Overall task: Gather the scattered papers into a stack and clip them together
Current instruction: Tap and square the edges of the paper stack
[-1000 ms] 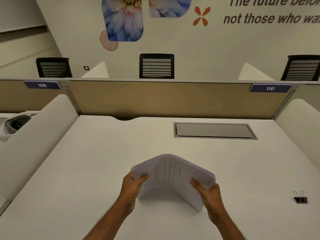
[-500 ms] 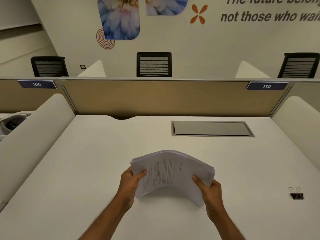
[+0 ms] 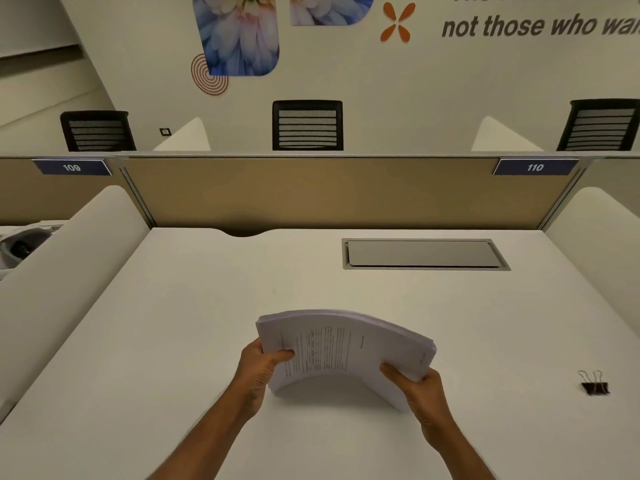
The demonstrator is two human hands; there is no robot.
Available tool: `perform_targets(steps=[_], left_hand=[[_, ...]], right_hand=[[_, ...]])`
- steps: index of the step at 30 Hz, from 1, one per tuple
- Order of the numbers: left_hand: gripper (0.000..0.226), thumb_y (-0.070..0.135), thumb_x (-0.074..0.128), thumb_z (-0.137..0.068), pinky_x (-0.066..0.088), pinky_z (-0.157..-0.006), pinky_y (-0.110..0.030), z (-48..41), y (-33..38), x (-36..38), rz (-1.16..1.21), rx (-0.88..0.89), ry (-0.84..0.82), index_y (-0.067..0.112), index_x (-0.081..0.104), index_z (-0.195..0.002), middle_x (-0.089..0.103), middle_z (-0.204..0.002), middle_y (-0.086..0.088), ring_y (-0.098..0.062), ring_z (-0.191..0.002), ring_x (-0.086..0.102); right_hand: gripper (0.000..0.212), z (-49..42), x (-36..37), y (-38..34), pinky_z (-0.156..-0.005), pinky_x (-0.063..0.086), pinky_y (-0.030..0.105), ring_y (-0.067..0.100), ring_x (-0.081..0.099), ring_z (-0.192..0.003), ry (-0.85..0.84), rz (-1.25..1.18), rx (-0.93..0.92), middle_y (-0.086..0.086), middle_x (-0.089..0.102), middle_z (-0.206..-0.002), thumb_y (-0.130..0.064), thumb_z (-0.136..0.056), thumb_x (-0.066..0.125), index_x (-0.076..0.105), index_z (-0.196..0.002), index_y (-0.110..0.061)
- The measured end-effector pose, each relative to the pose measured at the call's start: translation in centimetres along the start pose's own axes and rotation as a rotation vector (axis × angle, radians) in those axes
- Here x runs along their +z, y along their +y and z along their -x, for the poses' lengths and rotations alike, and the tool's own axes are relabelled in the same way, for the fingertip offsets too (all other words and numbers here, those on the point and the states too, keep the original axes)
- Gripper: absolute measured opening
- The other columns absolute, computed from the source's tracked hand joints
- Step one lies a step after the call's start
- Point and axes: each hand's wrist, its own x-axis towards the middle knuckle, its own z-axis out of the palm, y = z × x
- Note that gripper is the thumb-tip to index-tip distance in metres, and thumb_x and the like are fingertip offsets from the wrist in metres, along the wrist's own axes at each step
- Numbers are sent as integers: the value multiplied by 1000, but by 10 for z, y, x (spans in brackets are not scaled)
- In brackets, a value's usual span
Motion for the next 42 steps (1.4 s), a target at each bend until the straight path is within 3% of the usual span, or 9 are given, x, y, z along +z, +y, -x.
perform_targets(steps=[6, 8, 11, 14, 20, 23, 34, 37, 42], left_hand=[[47, -11, 67, -83, 52, -93, -40, 1, 3, 13, 2, 17, -2, 12, 66, -124, 73, -114, -12, -33, -112, 61], [45, -12, 66, -82, 53, -88, -38, 0, 6, 14, 26, 42, 16, 11, 69, -121, 73, -111, -15, -33, -109, 63], [36, -7, 69, -83, 52, -81, -34, 1, 6, 11, 48, 63, 29, 12, 71, -113, 76, -108, -13, -30, -104, 65], [39, -5, 71, -83, 49, -89, -37, 1, 1, 11, 25, 37, 38, 14, 70, -117, 75, -112, -9, -27, -108, 63], [42, -4, 64, -91, 47, -93, -37, -1, 1, 22, -16, 39, 21, 15, 63, -127, 70, -118, -7, -26, -110, 59], [39, -2, 61, -94, 50, -95, -39, -1, 4, 29, -28, 58, 2, 20, 59, -127, 68, -114, -6, -26, -111, 60], [39, -9, 62, -86, 49, -79, -31, -3, -4, 20, -43, 49, 47, 12, 69, -119, 73, -111, -11, -29, -110, 62], [40, -10, 62, -87, 51, -75, -28, -3, -3, 23, -49, 70, 23, 18, 67, -116, 73, -107, -6, -21, -101, 63], [42, -5, 65, -89, 49, -96, -40, -10, -6, 25, -124, -14, -10, 16, 65, -126, 72, -117, -10, -31, -115, 60]], right_hand=[[23, 2, 12, 6, -75, 57, 33, 26, 71, -95, 57, -38, 3, -4, 81, -87, -14, -78, 86, 74, -96, -23], [24, 1, 12, 2, -79, 59, 36, 27, 72, -93, 91, -69, -18, 2, 80, -93, -12, -79, 85, 74, -100, -18], [25, 2, 4, -3, -73, 56, 29, 21, 71, -90, 118, -86, -45, 2, 79, -94, -10, -81, 84, 74, -102, -17], [31, 5, 0, -1, -73, 54, 27, 15, 70, -93, 91, -45, -32, -5, 77, -97, -12, -79, 85, 70, -103, -25], [36, 4, 2, 0, -70, 53, 26, 18, 68, -99, 63, -55, -2, -2, 77, -102, -13, -81, 83, 68, -113, -22], [27, 7, 10, -1, -68, 53, 26, 18, 68, -96, 59, -61, 16, -1, 76, -100, -14, -82, 83, 70, -103, -24], [30, 2, -3, -1, -72, 53, 30, 20, 68, -96, 83, -49, 11, -4, 78, -97, -11, -83, 82, 72, -109, -22], [27, 2, -9, -4, -74, 53, 31, 20, 68, -96, 100, -60, -4, -9, 79, -93, -10, -83, 81, 73, -105, -24], [29, 7, -4, -3, -75, 53, 26, 11, 68, -94, 76, -27, 2, -10, 76, -97, -11, -85, 80, 68, -102, -31]])
